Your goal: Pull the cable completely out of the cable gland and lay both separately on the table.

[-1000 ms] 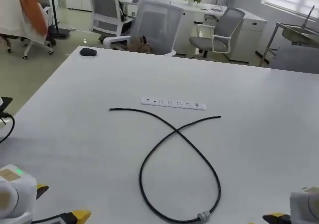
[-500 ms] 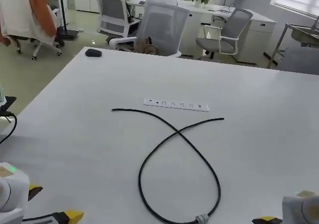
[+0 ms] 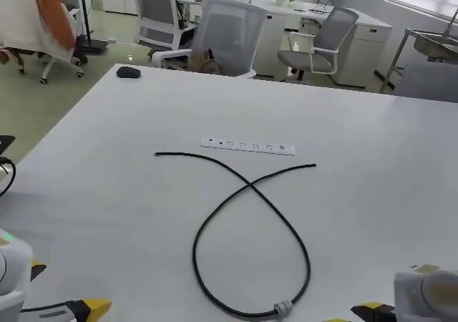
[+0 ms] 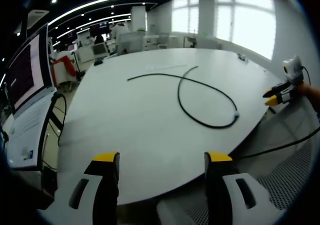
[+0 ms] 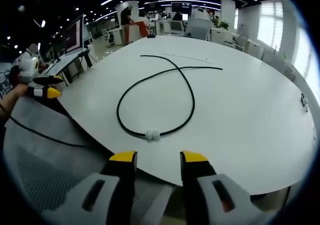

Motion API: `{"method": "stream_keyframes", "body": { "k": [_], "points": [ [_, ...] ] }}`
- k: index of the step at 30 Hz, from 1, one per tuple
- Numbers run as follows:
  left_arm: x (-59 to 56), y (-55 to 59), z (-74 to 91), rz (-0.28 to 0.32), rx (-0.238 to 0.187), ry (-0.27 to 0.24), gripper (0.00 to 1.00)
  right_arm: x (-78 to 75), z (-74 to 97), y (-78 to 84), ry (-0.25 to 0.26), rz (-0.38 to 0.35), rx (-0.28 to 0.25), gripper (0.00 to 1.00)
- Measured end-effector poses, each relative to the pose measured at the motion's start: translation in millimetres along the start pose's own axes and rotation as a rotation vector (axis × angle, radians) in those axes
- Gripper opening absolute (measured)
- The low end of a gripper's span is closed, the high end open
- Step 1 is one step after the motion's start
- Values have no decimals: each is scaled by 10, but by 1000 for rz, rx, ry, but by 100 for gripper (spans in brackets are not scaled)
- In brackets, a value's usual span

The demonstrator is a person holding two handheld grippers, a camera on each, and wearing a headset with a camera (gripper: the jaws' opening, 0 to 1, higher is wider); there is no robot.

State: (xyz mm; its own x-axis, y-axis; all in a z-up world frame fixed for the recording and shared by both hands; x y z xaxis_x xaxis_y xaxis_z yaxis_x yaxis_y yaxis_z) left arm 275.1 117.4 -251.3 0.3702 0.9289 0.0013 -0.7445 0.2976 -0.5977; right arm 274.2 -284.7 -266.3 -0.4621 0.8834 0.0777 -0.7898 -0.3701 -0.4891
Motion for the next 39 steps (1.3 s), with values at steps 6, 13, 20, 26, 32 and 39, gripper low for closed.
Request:
{"method": "stream_keyframes", "body": {
  "k": [6, 13, 20, 26, 32, 39],
  "points": [
    [-21, -32, 11, -34, 12, -7, 72, 11, 0, -6, -15, -2, -6, 35],
    [-171, -241, 102, -143, 35, 20, 70, 21, 6, -3, -32, -7, -19, 35],
    [-443, -564, 73, -183, -28, 136, 74, 5, 15, -28, -36, -18, -42, 35],
    [-781, -767, -157, -312, 11, 205, 72, 3, 26, -44, -40, -19, -60, 34],
    [-1206, -993, -341, -380, 20, 315, 70, 1, 29, -54, -43, -14, -75, 33],
    [-1616, -1039, -711, -481, 96, 401, 65, 3, 28, -32, -41, -15, -60, 33]
  ]
}}
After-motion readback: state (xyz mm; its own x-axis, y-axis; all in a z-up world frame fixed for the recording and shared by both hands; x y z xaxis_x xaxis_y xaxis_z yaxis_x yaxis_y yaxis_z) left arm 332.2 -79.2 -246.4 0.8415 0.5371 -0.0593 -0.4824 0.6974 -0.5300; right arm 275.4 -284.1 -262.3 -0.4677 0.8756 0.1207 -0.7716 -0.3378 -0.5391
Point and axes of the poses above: the centre of the closed fingertips' face, and the gripper's own axes: z roughly backward along the fingers, x roughly to its left, y roughly out of its underside, the point moved 7 cm from there along z, roughly backward along the fingers, and after that the axes turned 13 degrees about x, right-handed, at the moved point
